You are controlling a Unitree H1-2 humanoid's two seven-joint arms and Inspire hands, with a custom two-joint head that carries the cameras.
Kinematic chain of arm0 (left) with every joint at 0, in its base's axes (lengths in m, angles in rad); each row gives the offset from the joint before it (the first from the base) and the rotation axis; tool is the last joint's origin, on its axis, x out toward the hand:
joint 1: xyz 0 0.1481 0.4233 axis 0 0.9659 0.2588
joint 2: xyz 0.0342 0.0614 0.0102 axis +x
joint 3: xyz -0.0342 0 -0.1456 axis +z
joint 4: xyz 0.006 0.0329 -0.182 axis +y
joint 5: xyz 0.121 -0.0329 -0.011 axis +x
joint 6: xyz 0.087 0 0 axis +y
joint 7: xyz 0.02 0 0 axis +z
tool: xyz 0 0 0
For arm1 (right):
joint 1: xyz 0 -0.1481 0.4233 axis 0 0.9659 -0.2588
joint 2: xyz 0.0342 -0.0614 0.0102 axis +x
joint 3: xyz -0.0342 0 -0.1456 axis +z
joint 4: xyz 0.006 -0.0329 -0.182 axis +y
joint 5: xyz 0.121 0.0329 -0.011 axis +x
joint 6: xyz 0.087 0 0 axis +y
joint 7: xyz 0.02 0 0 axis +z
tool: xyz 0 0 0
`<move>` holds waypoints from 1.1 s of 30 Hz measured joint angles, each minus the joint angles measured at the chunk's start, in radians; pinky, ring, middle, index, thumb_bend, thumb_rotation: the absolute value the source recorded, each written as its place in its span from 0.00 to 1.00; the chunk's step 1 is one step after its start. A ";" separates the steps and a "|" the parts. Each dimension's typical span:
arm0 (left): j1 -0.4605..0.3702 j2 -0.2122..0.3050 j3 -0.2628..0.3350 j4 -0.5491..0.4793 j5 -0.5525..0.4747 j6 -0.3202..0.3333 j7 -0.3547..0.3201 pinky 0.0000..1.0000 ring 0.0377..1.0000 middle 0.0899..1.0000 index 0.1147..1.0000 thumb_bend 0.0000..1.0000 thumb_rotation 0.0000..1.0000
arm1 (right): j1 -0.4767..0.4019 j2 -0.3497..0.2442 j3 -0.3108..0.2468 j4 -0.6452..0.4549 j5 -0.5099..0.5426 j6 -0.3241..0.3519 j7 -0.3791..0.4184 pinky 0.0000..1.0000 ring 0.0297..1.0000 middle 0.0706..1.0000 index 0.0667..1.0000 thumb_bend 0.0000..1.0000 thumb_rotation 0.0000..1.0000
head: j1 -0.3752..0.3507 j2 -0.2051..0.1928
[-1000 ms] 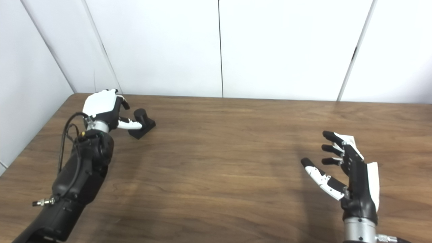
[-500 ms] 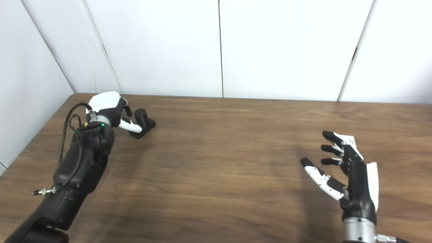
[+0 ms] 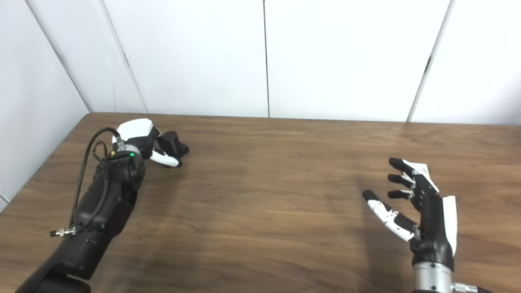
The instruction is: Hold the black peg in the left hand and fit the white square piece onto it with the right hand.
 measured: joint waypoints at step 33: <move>-0.008 0.043 -0.121 0.014 -0.229 -0.010 0.175 1.00 0.93 0.83 0.42 0.52 0.06 | 0.004 0.000 -0.011 -0.022 -0.005 0.017 0.000 0.54 0.69 0.76 0.70 0.55 0.13 | -0.008 0.017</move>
